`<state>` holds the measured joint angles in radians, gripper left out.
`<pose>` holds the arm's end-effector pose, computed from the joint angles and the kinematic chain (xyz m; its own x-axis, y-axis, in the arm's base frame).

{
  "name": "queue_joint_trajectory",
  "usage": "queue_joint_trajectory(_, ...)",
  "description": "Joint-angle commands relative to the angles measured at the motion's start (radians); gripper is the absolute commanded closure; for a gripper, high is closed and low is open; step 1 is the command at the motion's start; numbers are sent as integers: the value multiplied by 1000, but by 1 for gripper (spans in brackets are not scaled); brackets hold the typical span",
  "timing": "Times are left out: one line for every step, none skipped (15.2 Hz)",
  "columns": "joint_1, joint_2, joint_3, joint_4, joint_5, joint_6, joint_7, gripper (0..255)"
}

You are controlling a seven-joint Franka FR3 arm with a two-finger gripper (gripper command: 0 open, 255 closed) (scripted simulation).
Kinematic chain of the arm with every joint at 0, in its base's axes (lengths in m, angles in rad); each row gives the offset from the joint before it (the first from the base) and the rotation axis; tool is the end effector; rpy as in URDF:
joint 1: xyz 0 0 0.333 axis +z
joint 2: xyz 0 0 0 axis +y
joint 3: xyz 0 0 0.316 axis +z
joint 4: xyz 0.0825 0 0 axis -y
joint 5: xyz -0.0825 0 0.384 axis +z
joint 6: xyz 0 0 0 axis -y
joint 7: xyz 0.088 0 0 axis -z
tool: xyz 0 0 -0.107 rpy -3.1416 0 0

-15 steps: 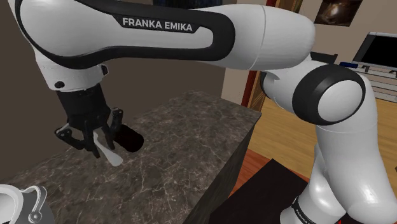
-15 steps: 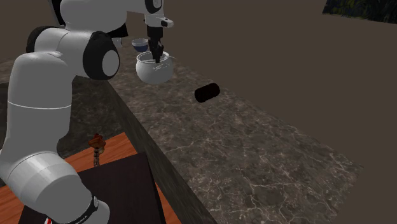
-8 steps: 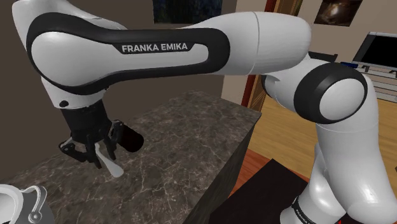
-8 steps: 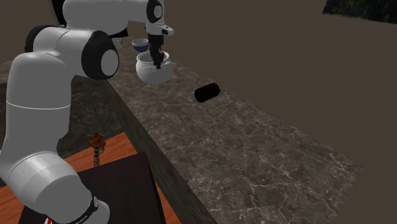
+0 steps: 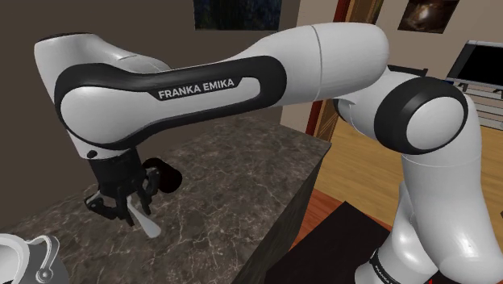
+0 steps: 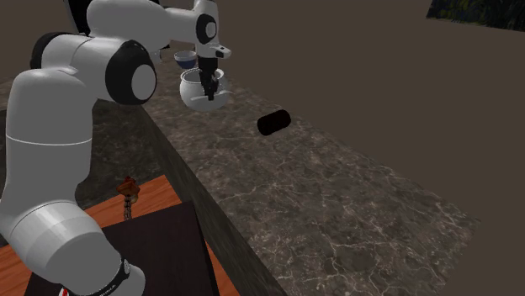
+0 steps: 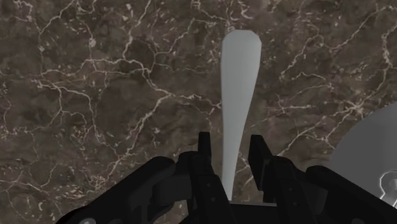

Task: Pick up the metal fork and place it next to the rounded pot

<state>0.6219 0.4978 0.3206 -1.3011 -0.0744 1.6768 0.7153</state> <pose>0.4454 0.5248 0.4605 0.9705 0.2061 -0.1254 0.2084 -0.9780 0.0055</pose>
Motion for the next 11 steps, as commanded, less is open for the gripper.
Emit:
queue_joint_trajectory(-1,2,-1,-27,-1,29,0,255)
queue_joint_trajectory(-2,3,-1,-39,-1,42,0,255)
queue_joint_trajectory(-3,4,-1,-51,-2,55,0,255)
queue_joint_trajectory(-3,5,-2,-62,-2,68,0,255)
queue_joint_trajectory(-4,7,-2,-74,-3,80,0,255)
queue_joint_trajectory(-4,9,-3,-84,-3,93,-1,255)
queue_joint_trajectory(-5,11,-3,-95,-4,105,-1,255)
queue_joint_trajectory(-5,13,-4,-105,-5,117,-1,255)
queue_joint_trajectory(-6,15,-4,-115,-5,130,-1,255)
queue_joint_trajectory(-6,18,-5,-124,-6,142,-1,255)
queue_joint_trajectory(-6,21,-5,-133,-7,153,-1,255)
